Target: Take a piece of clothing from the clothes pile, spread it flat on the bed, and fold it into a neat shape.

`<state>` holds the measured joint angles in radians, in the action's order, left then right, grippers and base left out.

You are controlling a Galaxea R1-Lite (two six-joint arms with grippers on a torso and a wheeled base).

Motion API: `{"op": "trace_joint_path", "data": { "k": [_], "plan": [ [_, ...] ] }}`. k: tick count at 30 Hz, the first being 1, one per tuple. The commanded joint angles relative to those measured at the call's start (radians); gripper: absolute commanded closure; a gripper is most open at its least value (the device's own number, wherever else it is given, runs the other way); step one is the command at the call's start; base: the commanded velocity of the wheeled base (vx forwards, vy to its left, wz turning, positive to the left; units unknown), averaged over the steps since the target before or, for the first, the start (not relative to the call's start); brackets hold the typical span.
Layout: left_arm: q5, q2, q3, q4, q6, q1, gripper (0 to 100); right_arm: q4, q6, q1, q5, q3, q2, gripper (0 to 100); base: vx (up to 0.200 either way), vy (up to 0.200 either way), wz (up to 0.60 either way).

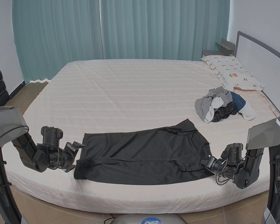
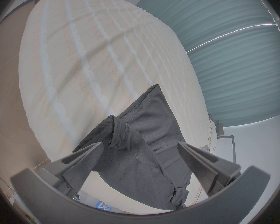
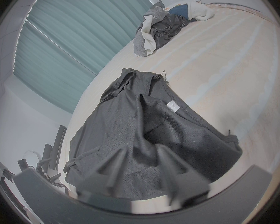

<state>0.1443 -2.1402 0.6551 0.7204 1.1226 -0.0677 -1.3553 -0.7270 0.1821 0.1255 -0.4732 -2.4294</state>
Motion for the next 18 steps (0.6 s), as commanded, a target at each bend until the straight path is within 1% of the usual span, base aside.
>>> {"op": "trace_joint_path", "data": {
  "k": [1, 5, 7, 10, 12, 13, 15, 18],
  "plan": [
    [0.0, 0.0, 0.0, 0.001, 0.0, 0.0, 0, -0.041, 0.0, 0.002, 0.0, 0.042, 0.009, 100, 0.0, 0.0, 0.0],
    [0.001, 0.0, 0.0, 0.001, -0.007, 0.0, 0, -0.127, -0.009, 0.01, 0.019, 0.117, 0.052, 100, 0.0, 0.0, 0.0],
    [0.001, 0.0, 0.0, 0.001, -0.012, 0.0, 0, -0.139, -0.011, 0.017, 0.031, 0.14, 0.062, 100, 0.0, 0.0, 0.0],
    [0.001, 0.0, 0.0, 0.001, -0.012, 0.0, 0, -0.139, -0.014, 0.02, 0.04, 0.162, 0.078, 100, 0.0, 0.0, 0.0],
    [0.0, 0.0, 0.0, 0.001, -0.013, 0.0, 0, -0.139, -0.034, 0.019, 0.055, 0.176, 0.098, 100, 0.0, 0.0, 0.0],
    [0.0, -0.001, 0.0, 0.001, -0.013, 0.0, 0, -0.133, -0.058, 0.013, 0.077, 0.183, 0.127, 100, 0.0, 0.0, 0.0],
    [0.001, -0.001, 0.0, 0.001, -0.013, 0.0, 0, -0.117, -0.08, 0.005, 0.115, 0.188, 0.158, 100, 0.0, 0.0, 0.0],
    [0.0, -0.003, 0.0, 0.001, -0.013, 0.0, 0, -0.097, -0.083, -0.012, 0.138, 0.196, 0.17, 100, 0.0, 0.0, 0.0]
  ]
}}
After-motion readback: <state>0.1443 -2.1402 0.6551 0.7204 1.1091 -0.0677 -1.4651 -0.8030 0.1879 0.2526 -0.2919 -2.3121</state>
